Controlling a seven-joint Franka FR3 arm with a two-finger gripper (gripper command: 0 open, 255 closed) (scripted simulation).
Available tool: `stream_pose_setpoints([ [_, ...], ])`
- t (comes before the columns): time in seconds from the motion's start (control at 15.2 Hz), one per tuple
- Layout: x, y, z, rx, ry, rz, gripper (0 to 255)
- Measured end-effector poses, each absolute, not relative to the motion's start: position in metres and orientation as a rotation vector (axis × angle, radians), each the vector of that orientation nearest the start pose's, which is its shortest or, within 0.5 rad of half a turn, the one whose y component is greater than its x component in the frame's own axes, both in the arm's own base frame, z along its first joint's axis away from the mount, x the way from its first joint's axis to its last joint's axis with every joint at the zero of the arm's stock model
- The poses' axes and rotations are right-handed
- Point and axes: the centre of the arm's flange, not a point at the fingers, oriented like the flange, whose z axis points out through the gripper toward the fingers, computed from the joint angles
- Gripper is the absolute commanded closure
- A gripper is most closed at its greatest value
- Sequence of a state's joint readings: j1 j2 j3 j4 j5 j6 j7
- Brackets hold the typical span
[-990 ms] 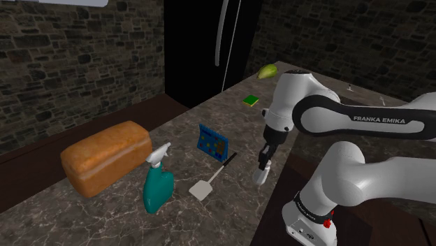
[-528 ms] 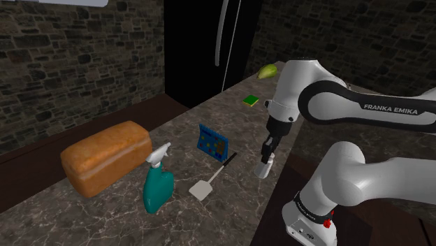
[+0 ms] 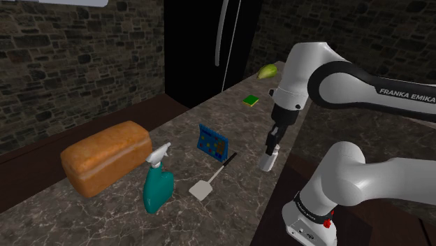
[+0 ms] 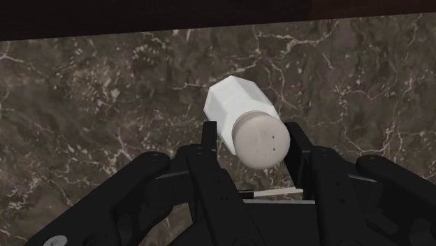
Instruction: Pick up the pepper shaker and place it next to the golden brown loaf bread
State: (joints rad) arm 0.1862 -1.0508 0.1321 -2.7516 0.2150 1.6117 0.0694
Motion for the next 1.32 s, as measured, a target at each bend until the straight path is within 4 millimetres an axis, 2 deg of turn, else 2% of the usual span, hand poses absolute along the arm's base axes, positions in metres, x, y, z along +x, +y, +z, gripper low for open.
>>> stream_pose_setpoints([
  [1.32,0.221,0.098,0.582,-3.044,-0.242,0.162,255],
])
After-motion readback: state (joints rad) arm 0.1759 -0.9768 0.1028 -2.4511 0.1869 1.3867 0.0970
